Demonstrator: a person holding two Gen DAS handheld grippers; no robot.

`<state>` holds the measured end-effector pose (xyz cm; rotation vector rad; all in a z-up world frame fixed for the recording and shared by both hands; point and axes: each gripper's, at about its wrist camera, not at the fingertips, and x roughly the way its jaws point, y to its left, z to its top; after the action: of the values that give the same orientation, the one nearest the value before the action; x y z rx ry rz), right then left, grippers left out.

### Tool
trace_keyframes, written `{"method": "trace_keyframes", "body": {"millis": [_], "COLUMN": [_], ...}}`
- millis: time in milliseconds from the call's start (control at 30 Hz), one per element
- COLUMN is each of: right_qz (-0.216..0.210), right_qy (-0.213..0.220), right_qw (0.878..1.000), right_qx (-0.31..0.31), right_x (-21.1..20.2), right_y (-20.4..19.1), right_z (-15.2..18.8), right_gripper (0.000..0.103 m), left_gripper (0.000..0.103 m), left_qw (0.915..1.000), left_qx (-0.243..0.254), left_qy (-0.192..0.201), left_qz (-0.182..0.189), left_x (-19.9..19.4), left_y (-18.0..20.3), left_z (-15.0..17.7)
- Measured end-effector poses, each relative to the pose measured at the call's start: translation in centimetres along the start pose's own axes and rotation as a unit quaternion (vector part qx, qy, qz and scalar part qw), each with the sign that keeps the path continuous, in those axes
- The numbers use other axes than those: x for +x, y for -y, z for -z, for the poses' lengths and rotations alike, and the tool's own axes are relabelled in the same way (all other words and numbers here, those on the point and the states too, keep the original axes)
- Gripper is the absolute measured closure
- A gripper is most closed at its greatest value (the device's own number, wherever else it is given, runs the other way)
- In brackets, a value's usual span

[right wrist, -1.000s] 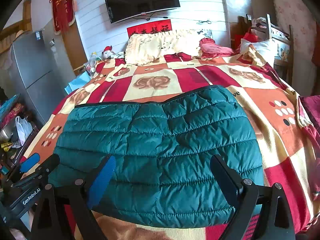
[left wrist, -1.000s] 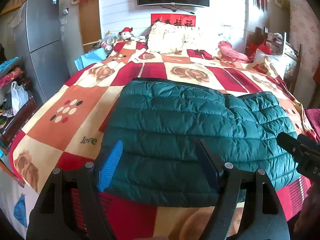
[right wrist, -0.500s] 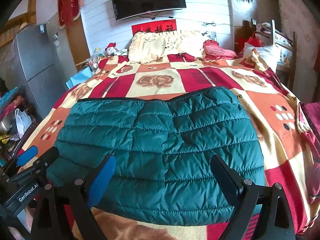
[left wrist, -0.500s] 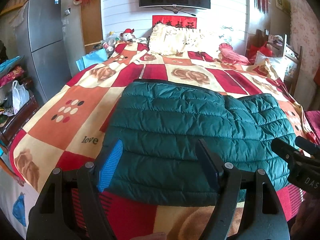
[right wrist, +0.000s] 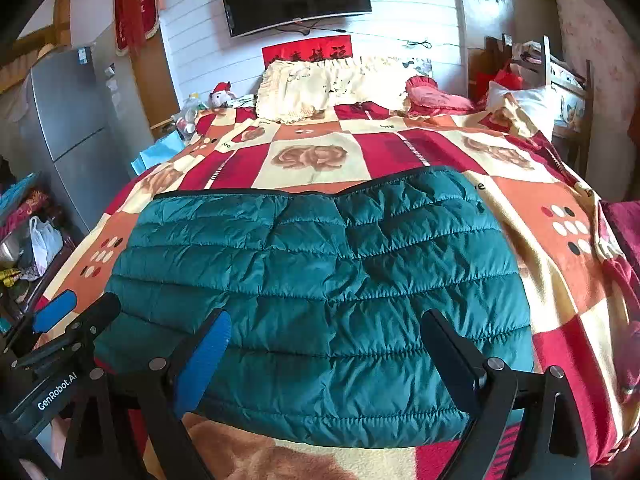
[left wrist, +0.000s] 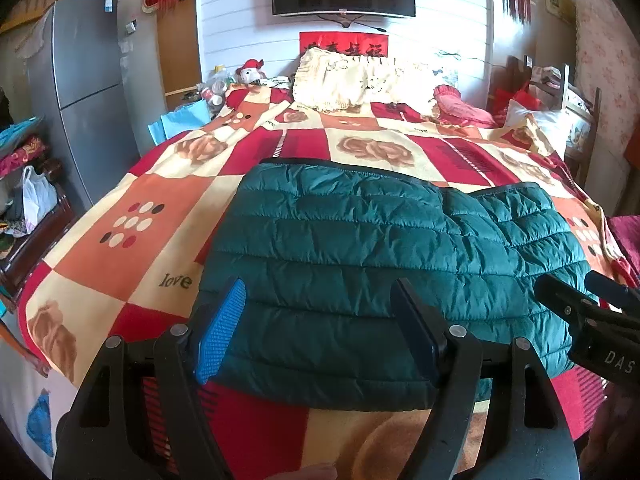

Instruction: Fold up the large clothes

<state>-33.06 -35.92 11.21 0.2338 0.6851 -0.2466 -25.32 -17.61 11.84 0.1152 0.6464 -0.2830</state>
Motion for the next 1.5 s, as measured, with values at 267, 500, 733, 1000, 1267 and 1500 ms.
{"method": "trace_keyframes", "body": {"millis": [267, 500, 733, 1000, 1267, 1500], "right_qz": [-0.001, 0.0, -0.001, -0.002, -0.003, -0.002], "right_qy": [-0.004, -0.007, -0.008, -0.011, -0.011, -0.013], "right_qw": [1.0, 1.0, 1.0, 1.0, 1.0, 1.0], "right_qx": [0.003, 0.006, 0.005, 0.008, 0.008, 0.006], "right_x": [0.2, 0.5, 0.5, 1.0, 1.0, 1.0], "right_y": [0.2, 0.3, 0.4, 0.4, 0.6, 0.5], "right_z": [0.1, 0.3, 0.3, 0.5, 0.4, 0.4], "right_gripper": [0.009, 0.009, 0.009, 0.009, 0.009, 0.009], "left_gripper": [0.027, 0.027, 0.027, 0.027, 0.027, 0.027], "left_qw": [1.0, 1.0, 1.0, 1.0, 1.0, 1.0], "left_qx": [0.001, 0.0, 0.001, 0.002, 0.003, 0.003], "left_qy": [-0.002, -0.002, -0.002, -0.003, -0.004, -0.003], "left_qz": [0.006, 0.008, 0.008, 0.008, 0.009, 0.009], "left_x": [0.2, 0.3, 0.3, 0.4, 0.5, 0.5], "left_y": [0.2, 0.2, 0.2, 0.3, 0.3, 0.5], "left_z": [0.2, 0.3, 0.3, 0.4, 0.4, 0.4]}}
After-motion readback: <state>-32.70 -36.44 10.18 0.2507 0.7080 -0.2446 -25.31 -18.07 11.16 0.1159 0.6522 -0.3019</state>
